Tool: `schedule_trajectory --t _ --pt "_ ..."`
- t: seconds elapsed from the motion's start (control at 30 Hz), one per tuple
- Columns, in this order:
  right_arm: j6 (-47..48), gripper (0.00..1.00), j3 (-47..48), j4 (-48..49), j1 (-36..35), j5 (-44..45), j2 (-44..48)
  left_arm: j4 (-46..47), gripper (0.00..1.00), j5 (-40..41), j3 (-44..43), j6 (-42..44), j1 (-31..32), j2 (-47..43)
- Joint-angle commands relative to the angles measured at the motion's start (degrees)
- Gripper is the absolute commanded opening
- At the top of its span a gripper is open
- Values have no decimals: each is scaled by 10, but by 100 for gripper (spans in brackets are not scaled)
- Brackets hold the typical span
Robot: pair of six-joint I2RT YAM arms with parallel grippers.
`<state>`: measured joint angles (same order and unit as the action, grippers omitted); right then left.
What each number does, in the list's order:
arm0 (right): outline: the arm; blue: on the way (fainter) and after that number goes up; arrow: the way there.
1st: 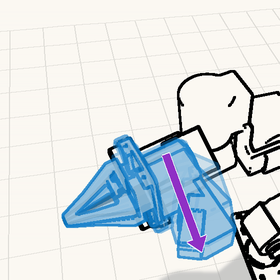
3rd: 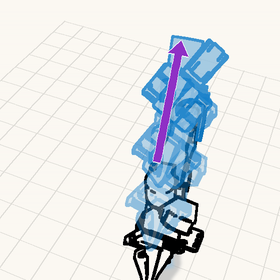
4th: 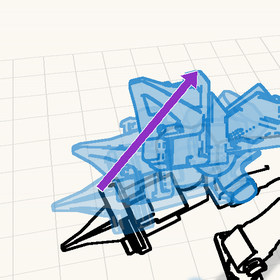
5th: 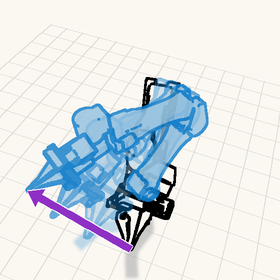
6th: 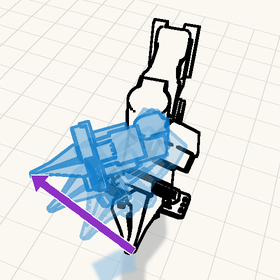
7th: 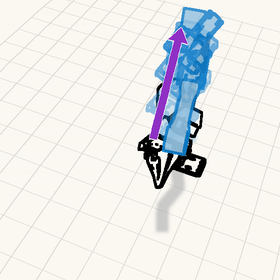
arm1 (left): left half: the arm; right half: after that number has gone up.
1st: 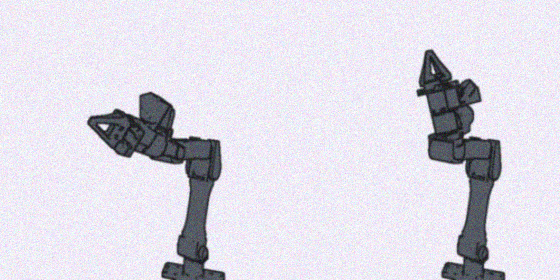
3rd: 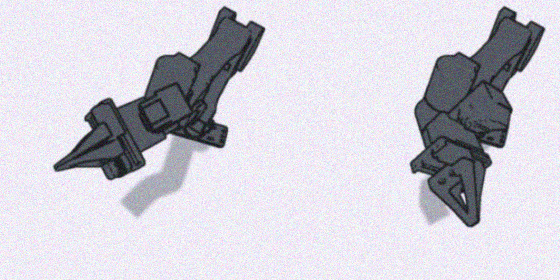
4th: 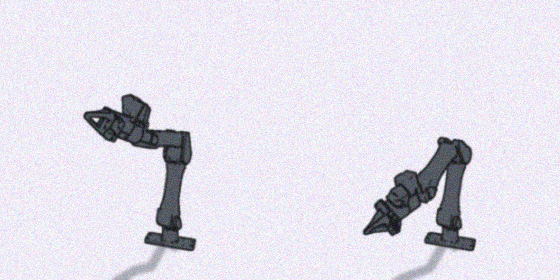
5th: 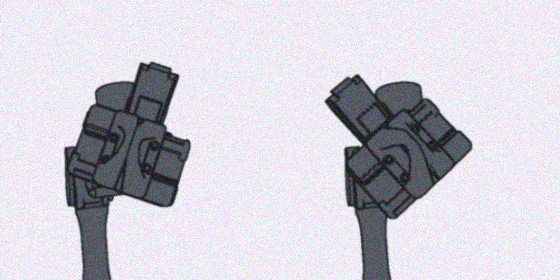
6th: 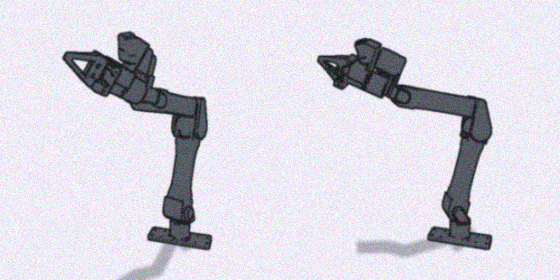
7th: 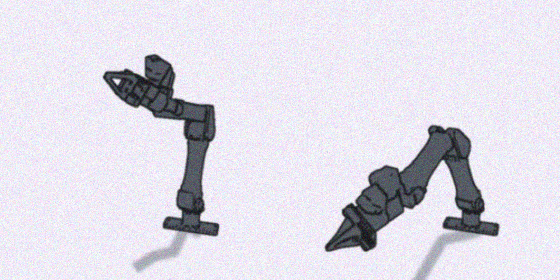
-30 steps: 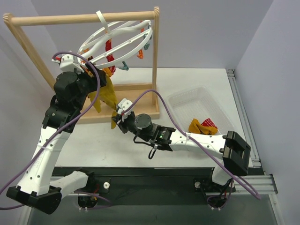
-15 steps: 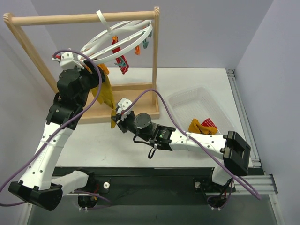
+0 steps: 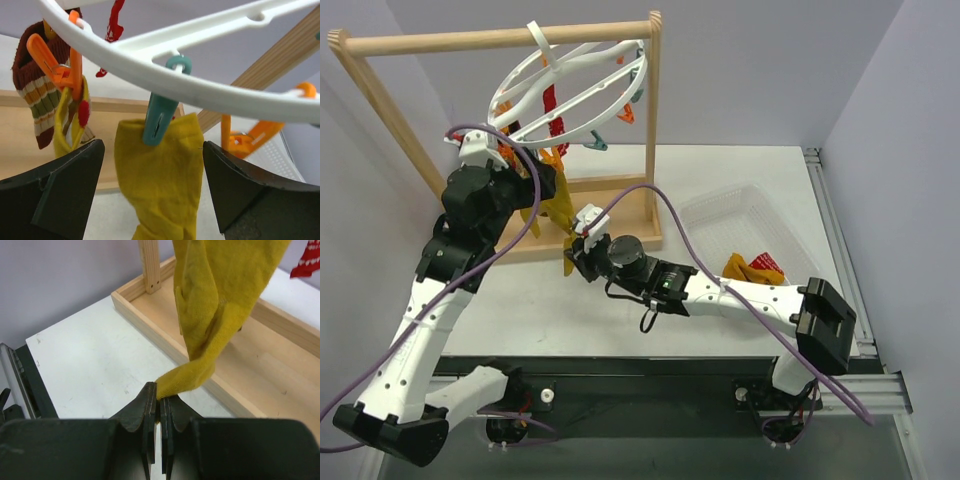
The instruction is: Remove the socks clipped to the hanger
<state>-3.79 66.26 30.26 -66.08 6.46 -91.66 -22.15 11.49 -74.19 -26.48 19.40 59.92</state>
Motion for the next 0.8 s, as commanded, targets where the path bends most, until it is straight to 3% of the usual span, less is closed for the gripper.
schedule_trajectory --t 0.0,0.13,0.33,0.47,0.6,0.77 --pt "-54 0 28 -38 30 -56 42 -36 92 -33 -2 28 1 -56" --pt "-115 0 41 -105 67 -135 65 -68 94 -83 -8 26 1 -72" --pt "-142 0 56 -187 94 -270 104 -93 94 -90 -41 9 -7 -90" --pt "-193 0 73 -208 110 -356 124 -97 93 -156 -102 -16 -11 -75" --pt "-263 0 91 -210 140 -455 135 -99 93 -170 -155 -52 -11 -57" --pt "-334 0 112 -192 189 -519 147 -78 93 -176 -138 -79 -12 -60"
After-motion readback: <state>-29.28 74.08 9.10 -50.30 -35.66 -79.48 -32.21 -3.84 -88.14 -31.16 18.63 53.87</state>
